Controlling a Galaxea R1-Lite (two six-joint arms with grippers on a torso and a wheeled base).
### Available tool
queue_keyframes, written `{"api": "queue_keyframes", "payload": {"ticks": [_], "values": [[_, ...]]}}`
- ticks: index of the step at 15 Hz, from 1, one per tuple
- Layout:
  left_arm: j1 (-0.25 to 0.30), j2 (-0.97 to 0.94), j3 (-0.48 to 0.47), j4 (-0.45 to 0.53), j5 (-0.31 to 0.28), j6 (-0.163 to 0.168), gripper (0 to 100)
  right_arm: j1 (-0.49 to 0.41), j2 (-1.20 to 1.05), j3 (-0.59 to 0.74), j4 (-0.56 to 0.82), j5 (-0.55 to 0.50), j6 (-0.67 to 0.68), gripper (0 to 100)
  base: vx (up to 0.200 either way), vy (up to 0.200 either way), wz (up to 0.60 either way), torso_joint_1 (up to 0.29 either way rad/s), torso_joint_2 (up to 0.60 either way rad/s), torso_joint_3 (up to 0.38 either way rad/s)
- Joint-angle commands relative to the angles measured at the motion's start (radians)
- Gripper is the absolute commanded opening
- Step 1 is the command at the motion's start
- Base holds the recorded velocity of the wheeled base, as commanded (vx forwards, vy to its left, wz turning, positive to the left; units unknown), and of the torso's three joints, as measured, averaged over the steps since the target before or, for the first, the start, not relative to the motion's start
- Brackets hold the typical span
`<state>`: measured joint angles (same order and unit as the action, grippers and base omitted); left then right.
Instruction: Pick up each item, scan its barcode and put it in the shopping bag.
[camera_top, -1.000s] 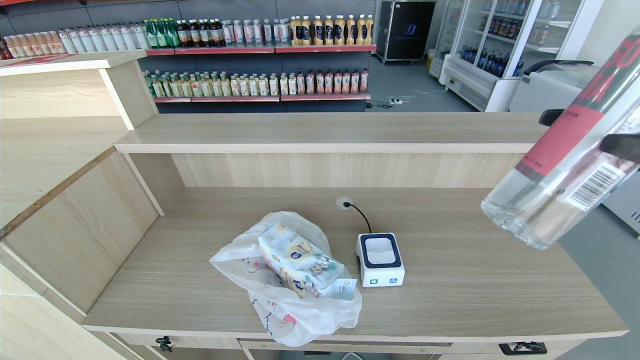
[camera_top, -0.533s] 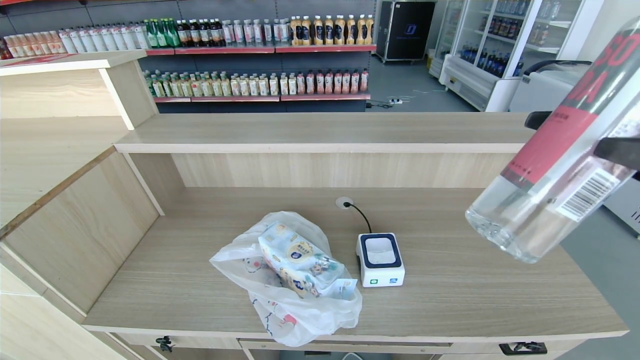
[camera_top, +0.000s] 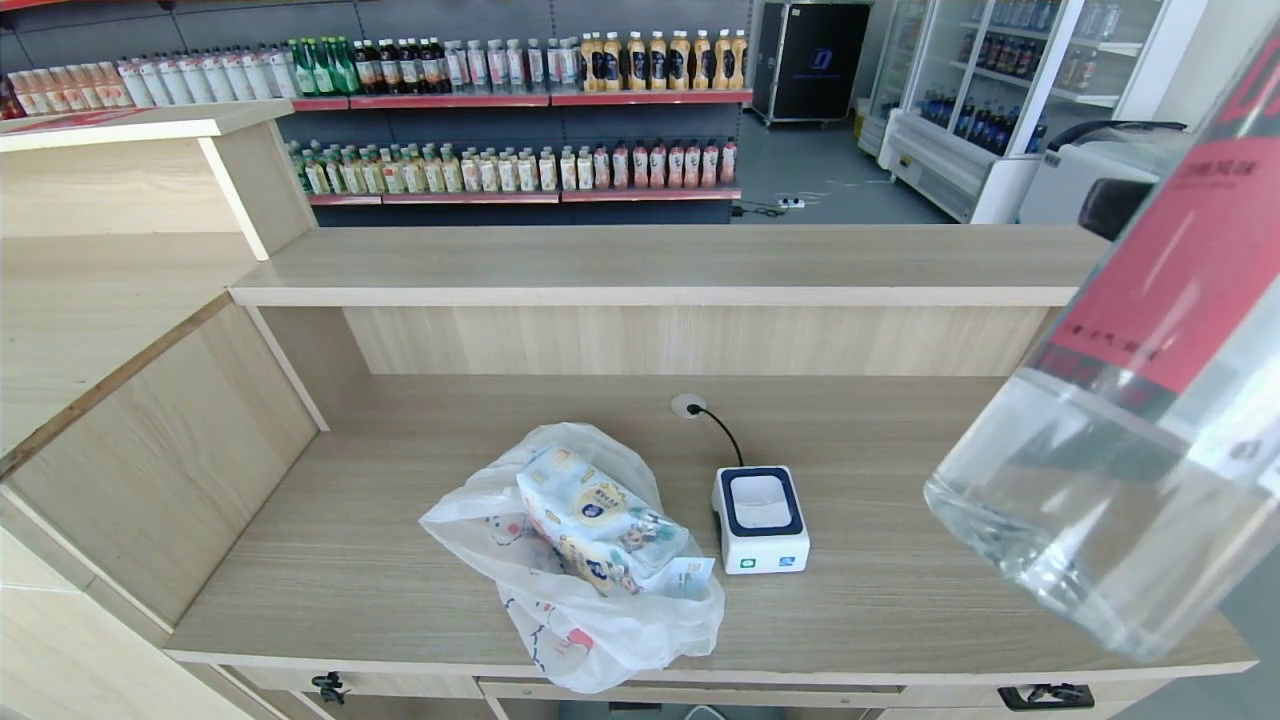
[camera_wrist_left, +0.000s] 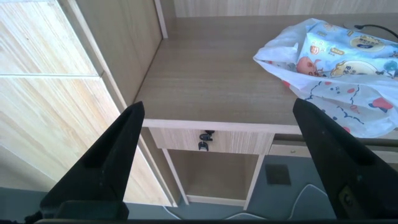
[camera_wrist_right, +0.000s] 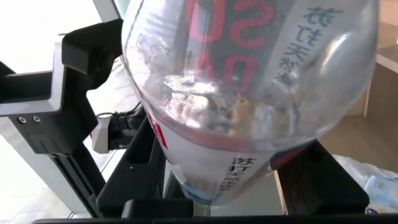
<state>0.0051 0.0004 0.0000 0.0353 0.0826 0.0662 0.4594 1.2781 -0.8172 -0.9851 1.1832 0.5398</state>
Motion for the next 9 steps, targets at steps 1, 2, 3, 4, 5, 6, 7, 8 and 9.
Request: {"api": "queue_keyframes", "payload": {"ticks": [1,2,3,4,5,6,7,8,9], "values": [[0.001,0.000,0.000,0.000,0.000,0.000,100,0.016,-0.011,0.007,0.000,0.001,0.000,0,0.000,0.000,0.00,0.000,0.00,0.000],[0.001,0.000,0.000,0.000,0.000,0.000,100,0.016,-0.014,0.007,0.002,0.001,0.000,0,0.000,0.000,0.00,0.000,0.00,0.000],[0.001,0.000,0.000,0.000,0.000,0.000,100,0.018,-0.013,0.007,0.003,0.001,0.000,0,0.000,0.000,0.00,0.000,0.00,0.000],[-0.001,0.000,0.000,0.000,0.000,0.000,100,0.018,-0.011,0.006,0.011,0.001,0.000,0,0.000,0.000,0.00,0.000,0.00,0.000],[0.001,0.000,0.000,0.000,0.000,0.000,100,0.019,-0.011,0.006,0.016,0.001,0.000,0,0.000,0.000,0.00,0.000,0.00,0.000],[-0.001,0.000,0.000,0.000,0.000,0.001,100,0.032,-0.011,0.004,0.020,0.001,0.000,0,0.000,0.000,0.00,0.000,0.00,0.000],[0.001,0.000,0.000,0.000,0.000,0.000,100,0.036,-0.011,0.006,0.020,0.001,0.000,0,0.000,0.000,0.00,0.000,0.00,0.000],[0.001,0.000,0.000,0.000,0.000,0.000,100,0.036,-0.011,0.006,0.020,0.001,-0.001,0,0.000,0.000,0.00,0.000,0.00,0.000],[0.001,0.000,0.000,0.000,0.000,0.001,100,0.036,-0.011,0.006,0.020,0.001,-0.001,0,0.000,0.000,0.00,0.000,0.00,0.000]]}}
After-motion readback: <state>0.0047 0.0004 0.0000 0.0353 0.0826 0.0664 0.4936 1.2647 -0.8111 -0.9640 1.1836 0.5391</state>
